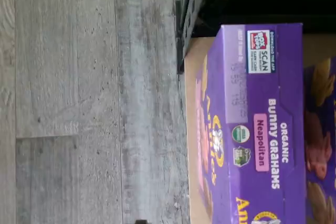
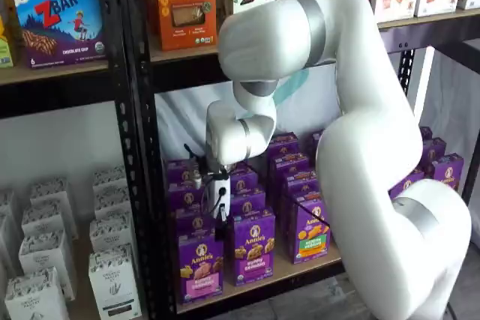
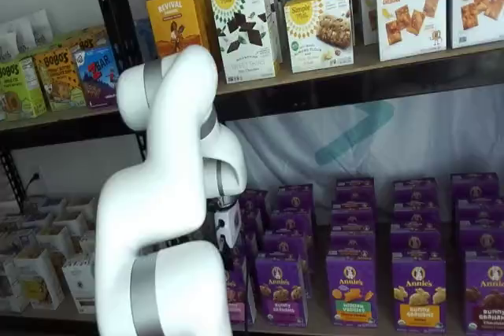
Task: Pick up the purple box with a pink patch in the middle, on the bottom shelf, the first box from the left
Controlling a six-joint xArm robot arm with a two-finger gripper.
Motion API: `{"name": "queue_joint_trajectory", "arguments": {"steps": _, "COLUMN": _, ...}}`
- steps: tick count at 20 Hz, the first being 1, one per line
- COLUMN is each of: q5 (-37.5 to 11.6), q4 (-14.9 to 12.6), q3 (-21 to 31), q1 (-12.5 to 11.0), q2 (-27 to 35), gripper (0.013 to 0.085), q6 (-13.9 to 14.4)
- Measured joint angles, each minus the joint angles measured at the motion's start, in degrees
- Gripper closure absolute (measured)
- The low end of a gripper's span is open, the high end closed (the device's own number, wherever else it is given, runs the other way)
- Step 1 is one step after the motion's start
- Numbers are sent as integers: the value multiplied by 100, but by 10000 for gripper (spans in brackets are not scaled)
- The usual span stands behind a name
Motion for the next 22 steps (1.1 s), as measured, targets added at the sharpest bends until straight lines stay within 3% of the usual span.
{"name": "queue_joint_trajectory", "arguments": {"steps": 8, "q5": 80, "q4": -243, "q3": -407, "q1": 68, "q2": 388, "gripper": 130, "q6": 284}}
{"name": "queue_joint_trajectory", "arguments": {"steps": 22, "q5": -5, "q4": -406, "q3": -973, "q1": 196, "q2": 1051, "gripper": 130, "q6": 551}}
